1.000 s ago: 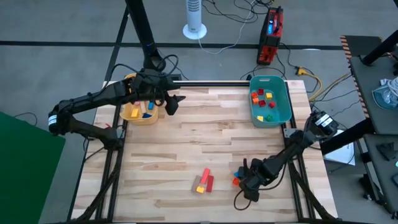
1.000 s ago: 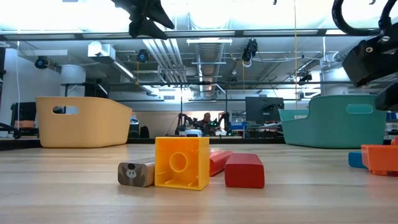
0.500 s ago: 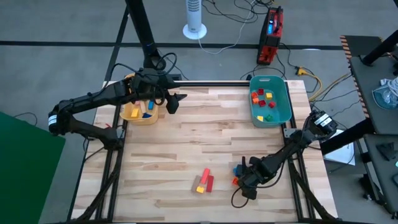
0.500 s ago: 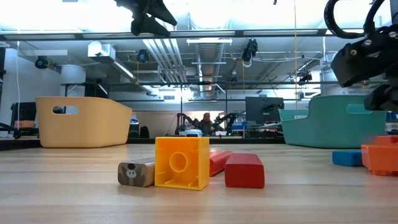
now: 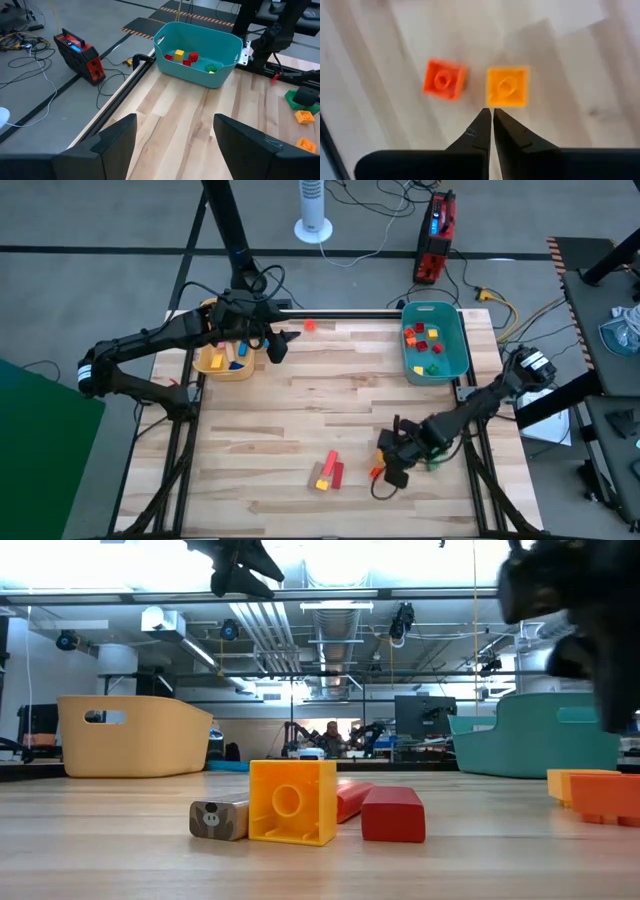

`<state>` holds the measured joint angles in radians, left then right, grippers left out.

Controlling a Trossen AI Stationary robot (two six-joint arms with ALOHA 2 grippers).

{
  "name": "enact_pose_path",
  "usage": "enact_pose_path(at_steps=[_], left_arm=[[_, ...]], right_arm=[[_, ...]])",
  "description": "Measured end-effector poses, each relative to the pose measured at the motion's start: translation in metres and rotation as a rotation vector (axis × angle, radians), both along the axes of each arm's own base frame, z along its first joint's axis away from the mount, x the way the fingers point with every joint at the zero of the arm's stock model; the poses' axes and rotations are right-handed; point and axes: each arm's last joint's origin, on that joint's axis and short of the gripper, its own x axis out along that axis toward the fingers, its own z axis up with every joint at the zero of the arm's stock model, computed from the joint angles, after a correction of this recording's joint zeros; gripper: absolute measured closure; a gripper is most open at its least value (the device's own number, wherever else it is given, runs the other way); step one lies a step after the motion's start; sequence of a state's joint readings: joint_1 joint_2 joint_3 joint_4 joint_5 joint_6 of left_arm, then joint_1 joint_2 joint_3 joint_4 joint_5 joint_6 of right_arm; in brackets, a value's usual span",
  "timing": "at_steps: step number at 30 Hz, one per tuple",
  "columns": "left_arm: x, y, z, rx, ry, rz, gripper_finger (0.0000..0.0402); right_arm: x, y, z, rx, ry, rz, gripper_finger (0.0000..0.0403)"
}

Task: Sort blocks by size
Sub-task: Put the yellow game piece into the blue bin

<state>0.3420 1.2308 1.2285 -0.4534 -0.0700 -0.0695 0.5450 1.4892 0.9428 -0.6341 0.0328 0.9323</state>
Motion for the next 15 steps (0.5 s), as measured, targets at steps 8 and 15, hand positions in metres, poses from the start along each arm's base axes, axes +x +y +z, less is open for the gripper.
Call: enact_pose_path(at_steps=[8,15], left_arm=[[0.000,0.000,-0.001,-0.010,0.006,0.003,0.0151],[-0.001,0.000,-0.002,-0.020,0.012,0.007,0.0151]], right_arm=[[0.012,-0.031,0.009,0.020,-0.024,-0.051,0.0391],[0.006,-0.019,0.013,0.053,-0.034,0.109,0.0376]])
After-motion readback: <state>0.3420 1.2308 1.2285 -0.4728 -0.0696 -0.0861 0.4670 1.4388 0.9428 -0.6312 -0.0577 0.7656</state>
